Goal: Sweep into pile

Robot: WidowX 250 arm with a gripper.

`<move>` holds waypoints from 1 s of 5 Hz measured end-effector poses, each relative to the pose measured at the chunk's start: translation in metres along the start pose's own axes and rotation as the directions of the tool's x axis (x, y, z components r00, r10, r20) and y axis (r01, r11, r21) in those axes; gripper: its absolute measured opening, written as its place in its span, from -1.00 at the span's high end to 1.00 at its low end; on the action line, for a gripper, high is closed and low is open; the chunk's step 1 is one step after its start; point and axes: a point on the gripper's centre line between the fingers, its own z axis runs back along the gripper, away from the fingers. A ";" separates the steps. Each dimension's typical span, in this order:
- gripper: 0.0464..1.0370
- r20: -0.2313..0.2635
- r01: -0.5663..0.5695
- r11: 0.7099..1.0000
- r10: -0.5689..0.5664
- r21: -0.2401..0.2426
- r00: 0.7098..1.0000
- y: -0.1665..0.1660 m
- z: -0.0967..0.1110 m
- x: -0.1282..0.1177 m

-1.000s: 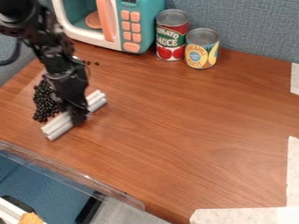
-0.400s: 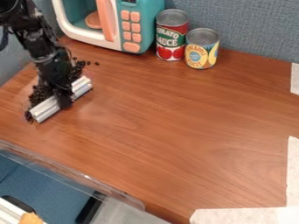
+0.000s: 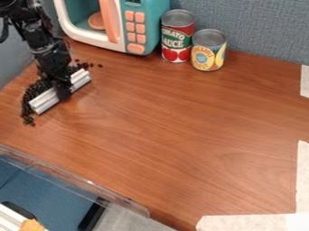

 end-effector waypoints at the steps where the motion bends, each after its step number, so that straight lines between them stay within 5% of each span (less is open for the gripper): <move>1: 0.33 0.012 -0.020 1.000 0.020 -0.024 1.000 0.001 0.000 -0.001; 3: 0.33 0.024 -0.004 0.998 0.006 -0.066 1.000 -0.022 0.010 -0.008; 4: 0.33 0.051 -0.039 0.999 0.040 -0.009 0.998 -0.031 0.037 -0.001; 5: 0.33 0.016 -0.098 0.995 0.098 0.010 0.995 -0.051 0.046 0.004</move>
